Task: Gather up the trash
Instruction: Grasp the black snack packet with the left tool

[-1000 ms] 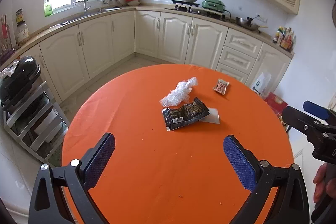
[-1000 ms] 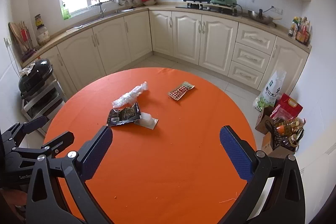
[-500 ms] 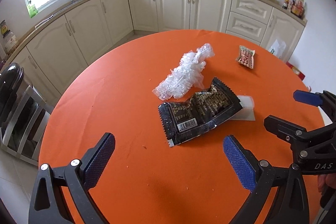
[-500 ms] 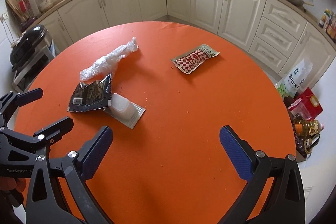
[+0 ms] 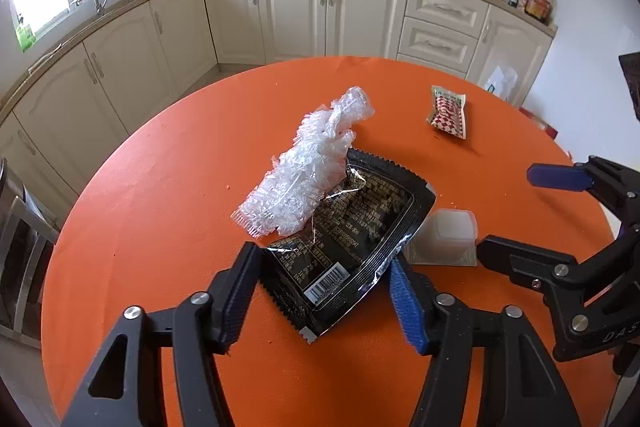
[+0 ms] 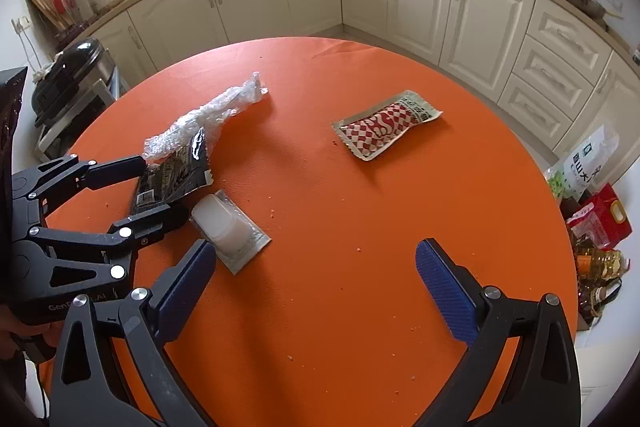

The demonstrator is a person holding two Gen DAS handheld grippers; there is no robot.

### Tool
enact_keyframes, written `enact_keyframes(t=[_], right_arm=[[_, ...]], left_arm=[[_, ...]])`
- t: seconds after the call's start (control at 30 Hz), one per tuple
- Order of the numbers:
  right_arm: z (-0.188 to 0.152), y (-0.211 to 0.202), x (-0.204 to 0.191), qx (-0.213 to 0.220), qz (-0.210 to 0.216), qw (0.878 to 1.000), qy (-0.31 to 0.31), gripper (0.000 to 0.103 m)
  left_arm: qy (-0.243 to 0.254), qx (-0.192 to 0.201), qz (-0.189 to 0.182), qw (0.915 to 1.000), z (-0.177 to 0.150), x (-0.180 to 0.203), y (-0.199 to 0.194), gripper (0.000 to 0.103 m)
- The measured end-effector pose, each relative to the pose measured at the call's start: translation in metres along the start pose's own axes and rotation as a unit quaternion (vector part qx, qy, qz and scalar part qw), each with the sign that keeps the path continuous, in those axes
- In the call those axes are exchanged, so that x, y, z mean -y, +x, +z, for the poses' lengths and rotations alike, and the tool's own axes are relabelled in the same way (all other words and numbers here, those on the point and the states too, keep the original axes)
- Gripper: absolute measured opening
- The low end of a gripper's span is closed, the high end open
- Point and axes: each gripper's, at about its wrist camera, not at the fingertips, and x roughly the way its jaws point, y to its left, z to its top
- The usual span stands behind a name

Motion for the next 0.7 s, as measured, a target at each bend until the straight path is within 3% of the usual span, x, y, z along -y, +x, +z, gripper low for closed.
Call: enact_keyframes(t=[0.07, 0.13, 0.23, 0.33, 0.4, 0.47, 0.57, 0.7], right_arm=[[0.001, 0.002, -0.006, -0.002, 0.009, 1.000, -0.007, 0.101], [0.001, 0.003, -0.010, -0.001, 0.011, 1.000, -0.012, 0.101], [0.005, 0.005, -0.017, 0.003, 0.015, 1.000, -0.017, 0.099], [0.008, 0.012, -0.026, 0.001, 0.012, 0.999, -0.032, 0.093], [0.009, 0.016, -0.029, -0.003, 0.012, 0.999, -0.038, 0.086], [0.010, 0.018, -0.031, 0.000, 0.012, 0.999, -0.038, 0.086], [0.012, 0.018, -0.031, 0.002, 0.016, 0.999, -0.040, 0.076], [0.013, 0.019, -0.032, 0.004, 0.023, 0.998, -0.053, 0.066]], left_arm=[[-0.018, 0.003, -0.014, 0.9997, -0.001, -0.013, 0.002, 0.038], [-0.033, 0.003, -0.026, 0.9991, 0.002, -0.026, 0.005, 0.030], [-0.047, 0.002, -0.037, 0.9982, 0.001, -0.040, 0.007, 0.026], [-0.030, -0.004, -0.035, 0.9989, 0.003, -0.048, 0.006, 0.026], [-0.020, -0.003, -0.030, 0.9994, 0.007, -0.049, 0.004, 0.034], [-0.019, -0.006, -0.036, 0.9991, 0.006, -0.046, -0.004, 0.053], [-0.003, -0.005, -0.034, 0.9994, 0.012, -0.040, -0.001, 0.052], [-0.001, -0.008, -0.066, 0.9978, 0.013, -0.036, 0.001, 0.043]])
